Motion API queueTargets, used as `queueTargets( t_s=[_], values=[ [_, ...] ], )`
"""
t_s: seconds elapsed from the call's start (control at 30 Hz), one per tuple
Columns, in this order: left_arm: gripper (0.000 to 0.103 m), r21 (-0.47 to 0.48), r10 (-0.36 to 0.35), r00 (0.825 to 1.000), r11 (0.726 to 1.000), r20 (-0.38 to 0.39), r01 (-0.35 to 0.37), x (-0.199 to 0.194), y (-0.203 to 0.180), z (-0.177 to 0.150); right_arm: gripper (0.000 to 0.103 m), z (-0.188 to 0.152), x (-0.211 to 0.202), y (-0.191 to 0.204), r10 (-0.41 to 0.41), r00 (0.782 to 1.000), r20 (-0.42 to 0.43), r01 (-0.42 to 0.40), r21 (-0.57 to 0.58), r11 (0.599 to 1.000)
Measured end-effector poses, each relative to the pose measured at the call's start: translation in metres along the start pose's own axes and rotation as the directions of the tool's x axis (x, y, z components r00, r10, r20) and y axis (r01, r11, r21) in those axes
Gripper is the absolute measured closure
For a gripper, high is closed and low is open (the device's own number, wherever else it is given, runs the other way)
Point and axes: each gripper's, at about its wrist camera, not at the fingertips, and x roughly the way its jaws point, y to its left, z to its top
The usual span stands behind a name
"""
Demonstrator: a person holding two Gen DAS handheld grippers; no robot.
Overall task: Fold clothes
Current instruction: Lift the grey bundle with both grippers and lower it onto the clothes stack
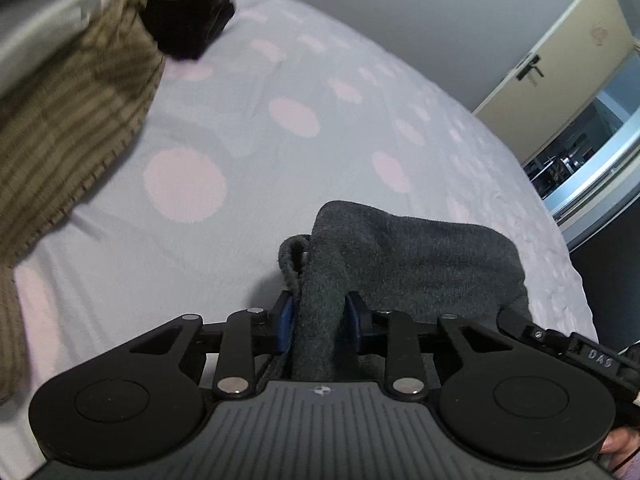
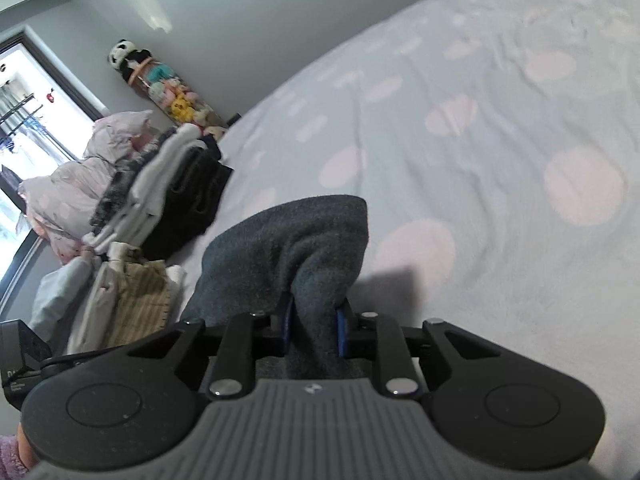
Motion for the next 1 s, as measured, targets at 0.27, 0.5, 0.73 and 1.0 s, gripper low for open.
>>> queueTargets(
  t_s=[0.27, 0.5, 0.73, 1.0],
  values=[
    [0.074, 0.035, -0.065, 0.981, 0.998, 0.185, 0.060, -0.065, -0.025, 0.004, 0.082, 0.009, -0.058, 0.048, 0.038, 0.997, 0.074, -0.032, -0.072, 0.997],
    [0.074, 0.060, -0.096, 0.931, 0.995, 0.353, 0.080, -0.153, -0.039, 0.038, 0.082, 0.039, -0.110, 0.130, 0.132, 0.982, 0.136, -0.098, -0.230, 0.968],
    [0.074, 0.079, -0.017, 0.871, 0.997, 0.491, -0.025, -0.280, -0.023, 0.091, 0.082, 0.055, -0.113, 0.233, 0.273, 0.956, 0.109, -0.225, -0.324, 0.919],
    [0.074, 0.067, 0.177, 0.803, 0.963, 0.569, -0.260, -0.381, 0.015, 0.133, 0.082, 0.053, -0.084, 0.349, 0.410, 0.912, 0.021, -0.373, -0.372, 0.850]
  ],
)
